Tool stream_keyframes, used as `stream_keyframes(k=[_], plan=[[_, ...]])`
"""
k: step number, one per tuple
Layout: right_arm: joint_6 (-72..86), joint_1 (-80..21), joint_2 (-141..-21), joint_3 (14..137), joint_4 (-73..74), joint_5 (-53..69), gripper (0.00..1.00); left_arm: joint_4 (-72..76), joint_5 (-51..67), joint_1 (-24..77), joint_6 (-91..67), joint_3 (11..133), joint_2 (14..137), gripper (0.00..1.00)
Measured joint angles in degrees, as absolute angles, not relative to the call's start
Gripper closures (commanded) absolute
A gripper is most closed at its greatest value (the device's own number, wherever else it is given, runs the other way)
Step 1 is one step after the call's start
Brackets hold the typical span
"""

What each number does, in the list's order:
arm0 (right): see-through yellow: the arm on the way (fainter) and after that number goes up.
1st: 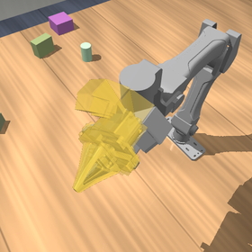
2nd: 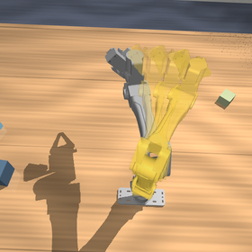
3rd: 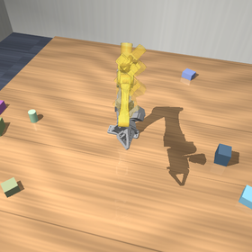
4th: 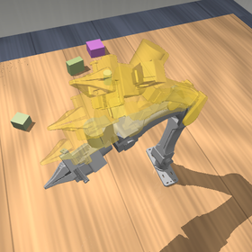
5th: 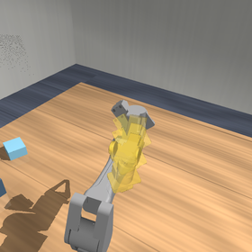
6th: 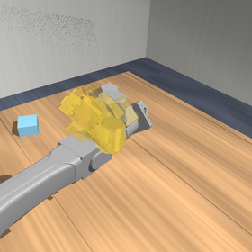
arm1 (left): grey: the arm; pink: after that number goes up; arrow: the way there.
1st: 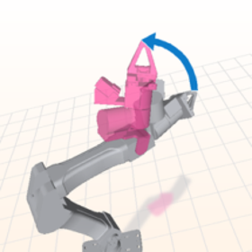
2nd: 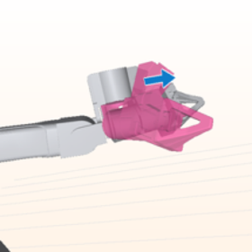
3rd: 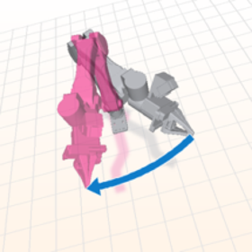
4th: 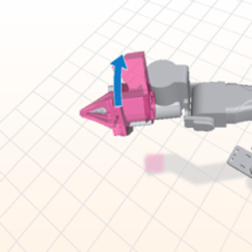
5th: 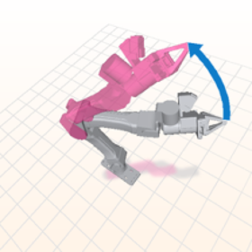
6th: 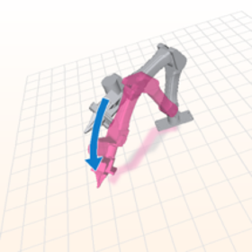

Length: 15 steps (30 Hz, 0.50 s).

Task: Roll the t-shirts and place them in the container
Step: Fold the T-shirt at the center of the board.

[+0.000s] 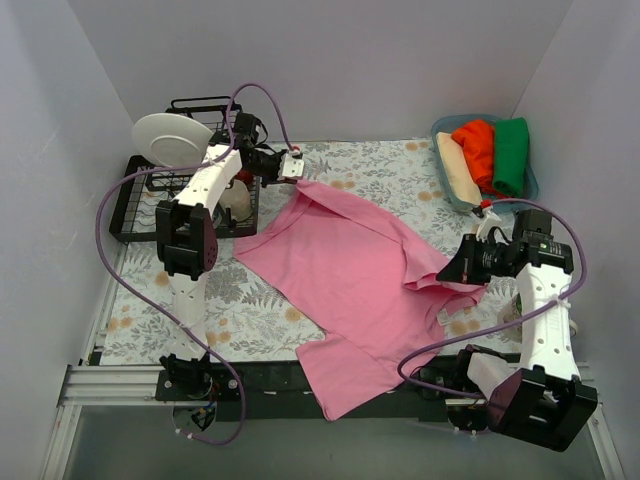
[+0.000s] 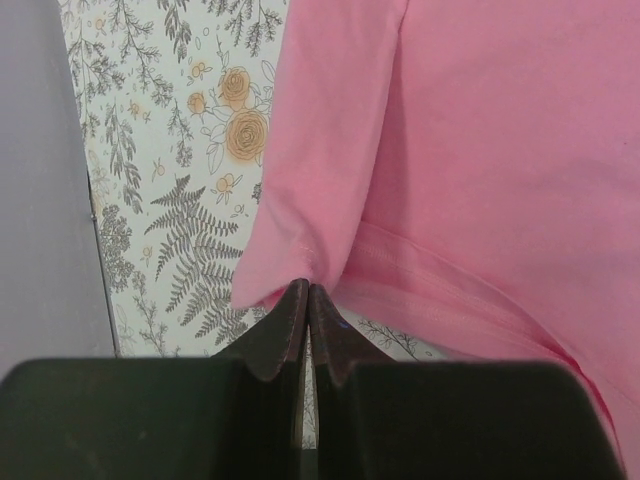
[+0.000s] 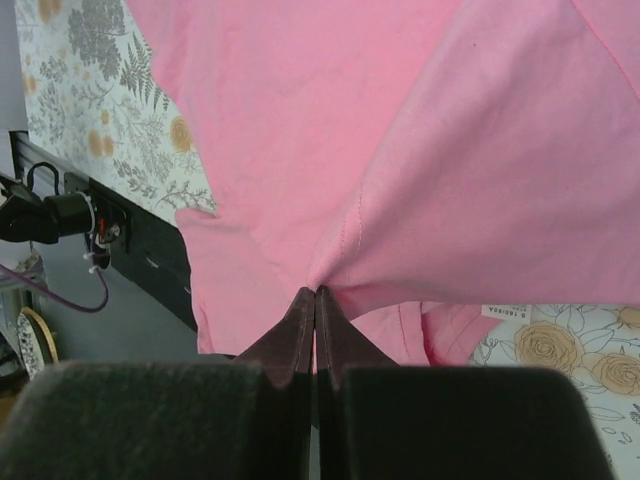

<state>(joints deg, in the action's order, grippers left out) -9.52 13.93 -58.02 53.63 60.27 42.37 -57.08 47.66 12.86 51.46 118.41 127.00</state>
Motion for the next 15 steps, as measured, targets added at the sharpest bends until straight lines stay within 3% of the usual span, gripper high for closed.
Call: stream_keyframes(k=[7,15], plan=[[-7.7,13.1,-58.3,52.9,61.5,37.0,0.99,-54.7,46.4,12.8,47.2,118.7,127.0,1.00],[-5.3,11.5,-67.3,50.7,61.1,31.5,0.99,-53.2,45.1,12.7,44.1,119.0,127.1,1.00]])
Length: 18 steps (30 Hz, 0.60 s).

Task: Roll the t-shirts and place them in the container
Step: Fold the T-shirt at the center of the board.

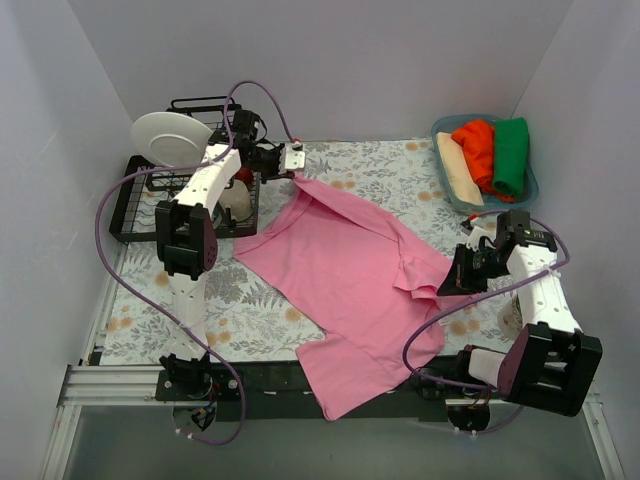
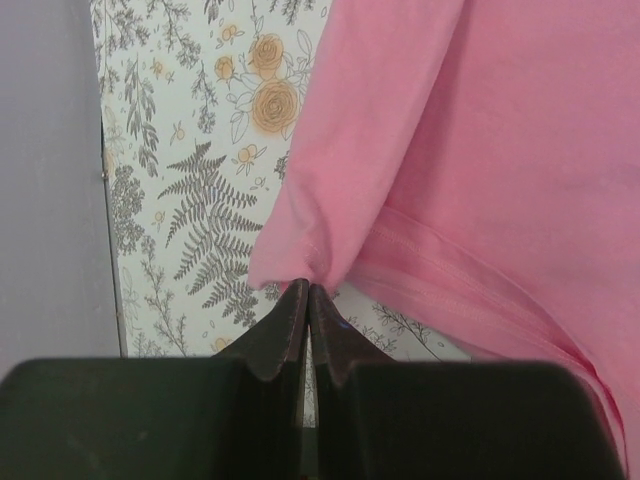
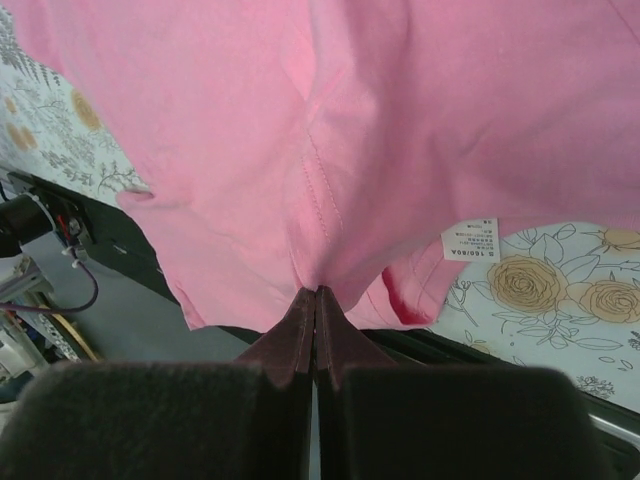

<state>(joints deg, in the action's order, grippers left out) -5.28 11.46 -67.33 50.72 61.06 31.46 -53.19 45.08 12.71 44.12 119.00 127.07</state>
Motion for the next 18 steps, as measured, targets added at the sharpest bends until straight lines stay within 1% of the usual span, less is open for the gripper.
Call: stream_keyframes(k=[5,9,18], plan=[[-4.6,9.6,-69.8,50.9,61.3,29.9,0.99,-51.3,42.6,12.6,42.2,119.0,127.1,1.00],[-4.4,5.9,-71.8,50.9,61.5,29.2,0.99,-47.5,40.9,12.6,39.4,118.8,127.4,1.00],[-2.7,1.3,-71.9,50.9,61.5,26.7,0.99,-41.5,39.5,12.8,33.6,122.0,131.2,1.00]])
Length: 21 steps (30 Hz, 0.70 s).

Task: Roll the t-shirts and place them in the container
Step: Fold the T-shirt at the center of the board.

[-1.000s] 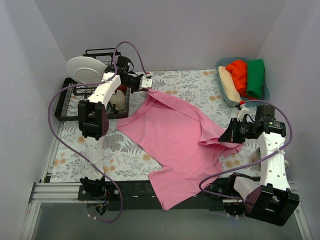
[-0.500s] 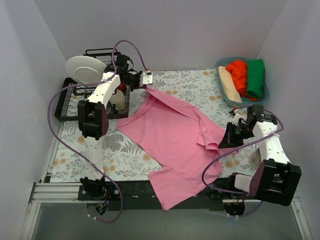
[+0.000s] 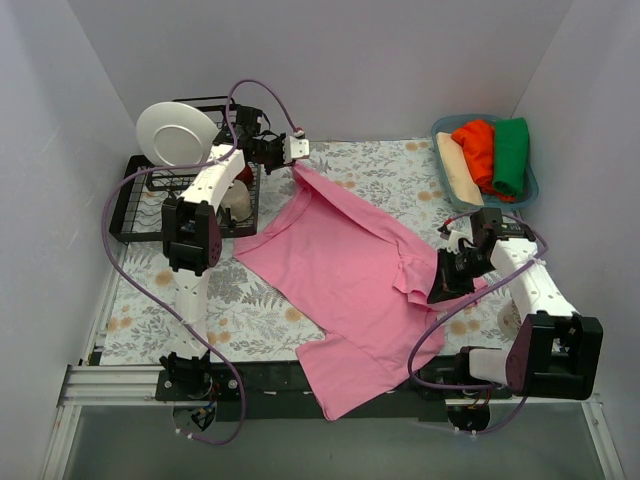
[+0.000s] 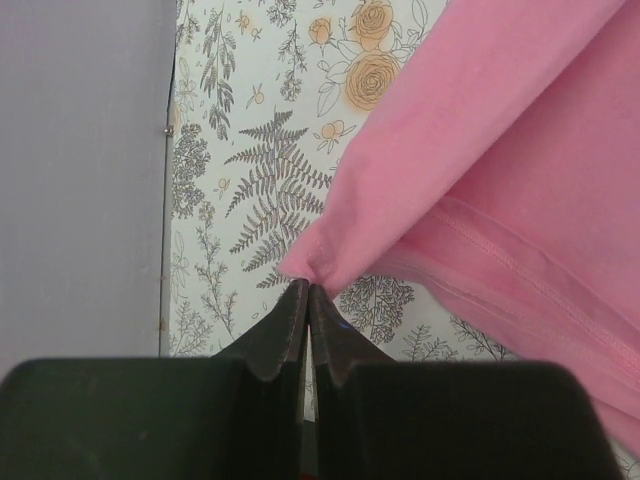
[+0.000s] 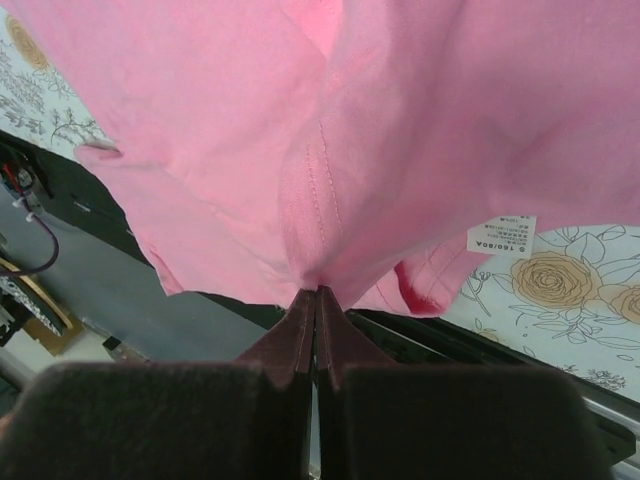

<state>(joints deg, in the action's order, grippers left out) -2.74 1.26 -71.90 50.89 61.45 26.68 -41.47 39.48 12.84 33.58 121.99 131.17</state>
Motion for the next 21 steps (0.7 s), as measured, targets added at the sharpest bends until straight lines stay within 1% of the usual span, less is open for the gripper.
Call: stream_keyframes(k=[5,10,15,21], plan=[[-3.4,-1.2,-71.9,50.9,61.6,28.4,0.99,-41.1,38.6,12.8,35.3,122.0,131.3,1.00],[-5.3,-2.5,-70.2,52.5,64.0,32.1,0.99,-42.0,37.8,12.8,41.5,121.8,131.3,1.00],[-6.2,-4.5,-67.0,53.2,64.9,33.4,0.99,-47.3,36.3,13.3,54.1,119.9,130.1,1.00],[-6.2,-6.9,-67.2,53.2,65.3,33.6,0.99,-57.3,30.0,14.3,68.2,116.3,128.4,1.00]])
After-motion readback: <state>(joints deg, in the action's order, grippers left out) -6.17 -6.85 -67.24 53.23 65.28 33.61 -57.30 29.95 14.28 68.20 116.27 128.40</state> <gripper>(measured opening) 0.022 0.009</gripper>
